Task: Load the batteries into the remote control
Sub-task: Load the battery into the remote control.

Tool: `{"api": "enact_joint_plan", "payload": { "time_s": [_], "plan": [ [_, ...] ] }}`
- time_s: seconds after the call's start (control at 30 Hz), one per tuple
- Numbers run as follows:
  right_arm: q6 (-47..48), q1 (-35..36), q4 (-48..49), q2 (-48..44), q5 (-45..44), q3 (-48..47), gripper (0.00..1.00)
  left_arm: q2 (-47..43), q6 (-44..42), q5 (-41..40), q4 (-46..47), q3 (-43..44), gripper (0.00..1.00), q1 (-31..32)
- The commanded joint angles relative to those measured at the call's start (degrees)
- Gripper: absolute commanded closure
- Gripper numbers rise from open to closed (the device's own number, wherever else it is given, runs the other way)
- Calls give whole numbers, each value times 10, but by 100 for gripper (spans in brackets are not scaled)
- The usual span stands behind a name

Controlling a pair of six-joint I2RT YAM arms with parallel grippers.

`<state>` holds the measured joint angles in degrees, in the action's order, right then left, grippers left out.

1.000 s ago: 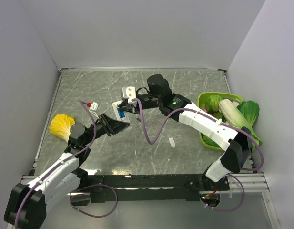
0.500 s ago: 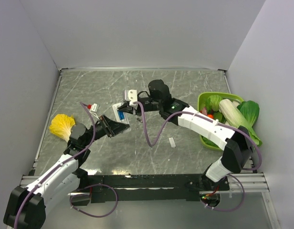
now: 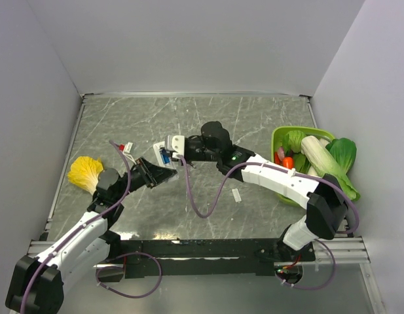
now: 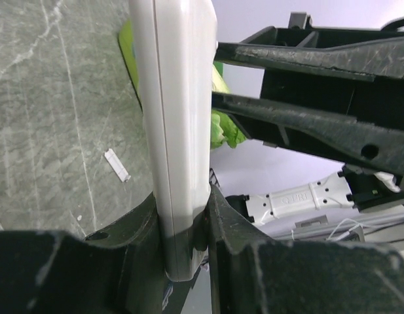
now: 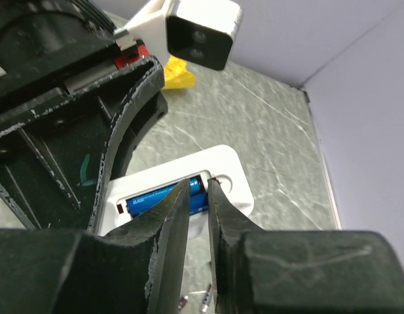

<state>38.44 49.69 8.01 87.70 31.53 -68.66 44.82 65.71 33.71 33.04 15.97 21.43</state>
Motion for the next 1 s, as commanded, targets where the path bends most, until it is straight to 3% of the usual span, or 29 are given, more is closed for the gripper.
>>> {"api": "enact_joint_plan", "payload": {
  "time_s": [0.0,0.13,0.4,0.67,0.7,0.97],
  "plan": [
    [26,4,-83,21,-85,50,71,-39,-23,14,180,43,98,1],
    [43,14,-59,5,-116,63,65,-42,-29,8,166,45,98,1],
    [18,30,-110,-31,-82,15,48,-19,-56,7,127,27,98,1],
    [-167,6,-105,-89,-78,-25,28,-3,-100,24,105,20,98,1],
    [-194,-5,-105,-93,-79,-28,20,-5,-102,26,107,17,98,1],
    [-448,-81,-115,-115,-10,-30,5,-2,-106,40,126,11,98,1]
  ]
}}
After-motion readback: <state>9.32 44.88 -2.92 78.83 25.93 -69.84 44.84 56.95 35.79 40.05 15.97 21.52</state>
